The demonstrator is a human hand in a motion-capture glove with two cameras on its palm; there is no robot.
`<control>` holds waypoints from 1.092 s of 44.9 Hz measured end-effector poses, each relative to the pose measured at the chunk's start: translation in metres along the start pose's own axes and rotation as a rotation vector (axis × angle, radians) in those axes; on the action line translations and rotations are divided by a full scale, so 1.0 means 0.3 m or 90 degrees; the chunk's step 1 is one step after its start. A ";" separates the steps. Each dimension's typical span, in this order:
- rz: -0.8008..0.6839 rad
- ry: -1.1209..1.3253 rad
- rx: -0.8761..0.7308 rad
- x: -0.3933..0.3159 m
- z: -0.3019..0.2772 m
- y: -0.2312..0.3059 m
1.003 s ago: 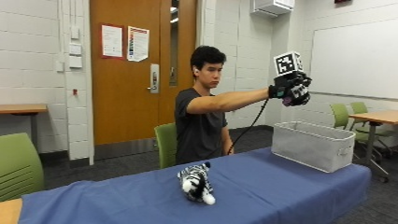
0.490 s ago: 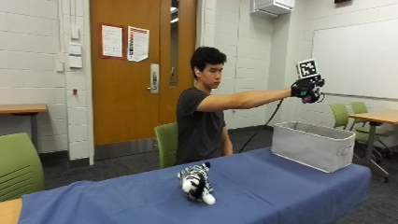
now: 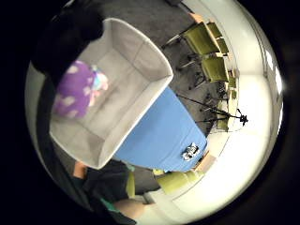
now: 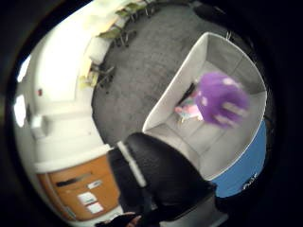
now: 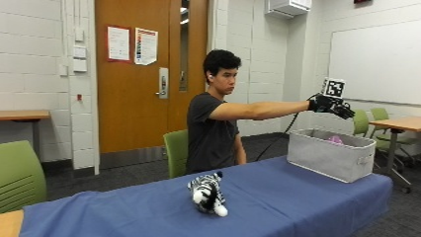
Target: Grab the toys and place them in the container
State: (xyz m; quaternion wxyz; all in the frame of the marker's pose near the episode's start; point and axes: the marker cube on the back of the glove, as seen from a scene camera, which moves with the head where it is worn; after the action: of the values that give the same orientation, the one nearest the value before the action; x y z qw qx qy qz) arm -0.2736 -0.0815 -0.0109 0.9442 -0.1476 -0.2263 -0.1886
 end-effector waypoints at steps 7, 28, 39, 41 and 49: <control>-0.064 0.257 -0.002 0.095 0.031 0.054; -0.023 0.248 0.081 0.359 -0.217 0.291; 0.099 0.334 0.149 0.793 -0.446 0.579; 0.147 0.345 0.159 0.890 -0.488 0.637; 0.236 0.338 0.180 1.160 -0.599 0.835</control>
State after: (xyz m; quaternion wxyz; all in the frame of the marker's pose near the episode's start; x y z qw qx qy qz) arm 0.1866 -0.0259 -0.0448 0.9994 0.0001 0.0338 -0.0125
